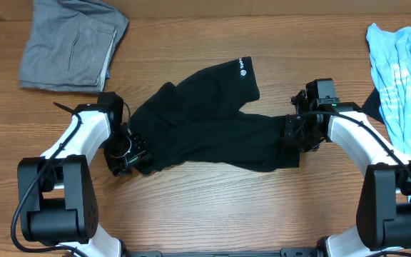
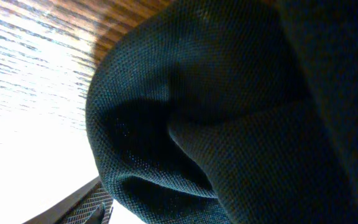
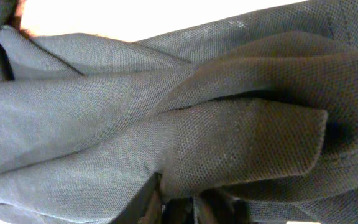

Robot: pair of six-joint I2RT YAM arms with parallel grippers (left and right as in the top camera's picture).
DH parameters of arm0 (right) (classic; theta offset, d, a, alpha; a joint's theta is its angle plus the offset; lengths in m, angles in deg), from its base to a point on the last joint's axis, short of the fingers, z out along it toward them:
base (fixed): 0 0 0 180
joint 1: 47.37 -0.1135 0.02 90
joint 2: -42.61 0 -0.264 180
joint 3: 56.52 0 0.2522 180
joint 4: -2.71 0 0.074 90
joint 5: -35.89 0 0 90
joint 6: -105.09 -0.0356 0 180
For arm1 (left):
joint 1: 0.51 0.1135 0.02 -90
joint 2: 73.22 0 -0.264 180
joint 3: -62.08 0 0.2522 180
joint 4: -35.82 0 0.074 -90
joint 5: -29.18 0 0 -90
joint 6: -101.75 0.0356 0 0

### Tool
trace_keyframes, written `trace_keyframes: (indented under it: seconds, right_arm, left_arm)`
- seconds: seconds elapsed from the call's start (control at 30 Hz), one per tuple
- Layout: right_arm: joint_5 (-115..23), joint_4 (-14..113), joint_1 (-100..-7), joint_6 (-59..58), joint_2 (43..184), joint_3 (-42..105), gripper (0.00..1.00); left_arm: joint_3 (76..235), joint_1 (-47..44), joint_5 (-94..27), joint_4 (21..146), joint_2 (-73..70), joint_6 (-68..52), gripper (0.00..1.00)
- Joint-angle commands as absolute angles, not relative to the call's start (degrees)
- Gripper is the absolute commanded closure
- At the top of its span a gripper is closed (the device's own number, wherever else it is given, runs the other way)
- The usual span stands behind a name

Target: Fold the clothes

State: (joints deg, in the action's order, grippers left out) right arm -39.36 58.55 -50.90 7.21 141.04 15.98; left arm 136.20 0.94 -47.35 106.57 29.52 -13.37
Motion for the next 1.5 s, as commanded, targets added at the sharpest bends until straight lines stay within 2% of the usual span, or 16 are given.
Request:
trace_keyframes:
  seconds: [0.0, 0.03, 0.17, 0.27, 0.3, 0.43, 0.7, 0.87, 0.97, 1.1, 1.2, 1.3, 1.43, 1.47]
  right_arm:
    - [-39.7, 59.6, -51.4, 5.7, 141.1, 16.3, 0.89]
    - [-39.7, 60.4, -51.4, 5.7, 141.0, 16.7, 0.91]
    - [-40.6, 65.4, -51.4, 5.7, 140.9, 19.9, 0.9]
    - [-40.6, 68.9, -51.4, 6.2, 140.9, 21.4, 0.8]
    - [-40.5, 70.3, -51.4, 6.4, 140.9, 21.4, 0.72]
    - [-40.5, 71.3, -51.7, 6.4, 140.9, 21.2, 0.63]
    - [-40.5, 66.2, -51.9, 6.4, 140.9, 16.1, 0.63]
    - [-40.6, 65.8, -51.8, 6.4, 140.9, 15.8, 0.74]
    - [-41.3, 66.3, -51.8, 6.4, 140.9, 16.2, 0.77]
    - [-42.5, 70.0, -51.8, 6.6, 140.9, 18.9, 0.76]
    - [-42.5, 72.9, -51.8, 9.4, 140.9, 20.0, 0.68]
    - [-42.5, 73.5, -51.8, 9.4, 140.9, 19.8, 0.63]
    - [-42.4, 72.7, -51.8, 9.6, 140.9, 19.6, 0.64]
    - [-42.3, 71.7, -51.8, 9.6, 140.9, 18.9, 0.67]
  left_arm:
    - [135.9, 0.2, -47.7, 106.8, 28.3, -12.7, 0.32]
    - [135.9, 0.2, -47.7, 106.9, 28.3, -12.7, 0.32]
    - [135.9, 0.2, -47.7, 107.2, 28.3, -12.6, 0.32]
    - [135.9, 0.2, -47.7, 107.2, 28.3, -12.6, 0.32]
    - [135.9, 0.2, -47.7, 107.2, 28.3, -12.5, 0.32]
    - [135.9, 0.2, -47.7, 107.2, 28.3, -12.5, 0.32]
    - [135.9, 0.2, -47.7, 107.2, 28.3, -12.0, 0.32]
    - [135.9, 0.2, -47.7, 107.4, 28.3, -12.0, 0.32]
    - [135.9, 0.2, -47.7, 107.4, 28.3, -12.0, 0.32]
    - [135.9, 0.2, -47.7, 107.4, 28.3, -12.0, 0.32]
    - [135.9, 0.2, -47.7, 107.4, 28.3, -12.0, 0.32]
    - [135.9, 0.2, -47.7, 107.4, 28.3, -12.0, 0.31]
    - [135.9, 0.2, -47.7, 107.4, 28.3, -12.0, 0.31]
    - [135.9, 0.2, -47.7, 107.4, 28.3, -12.0, 0.31]
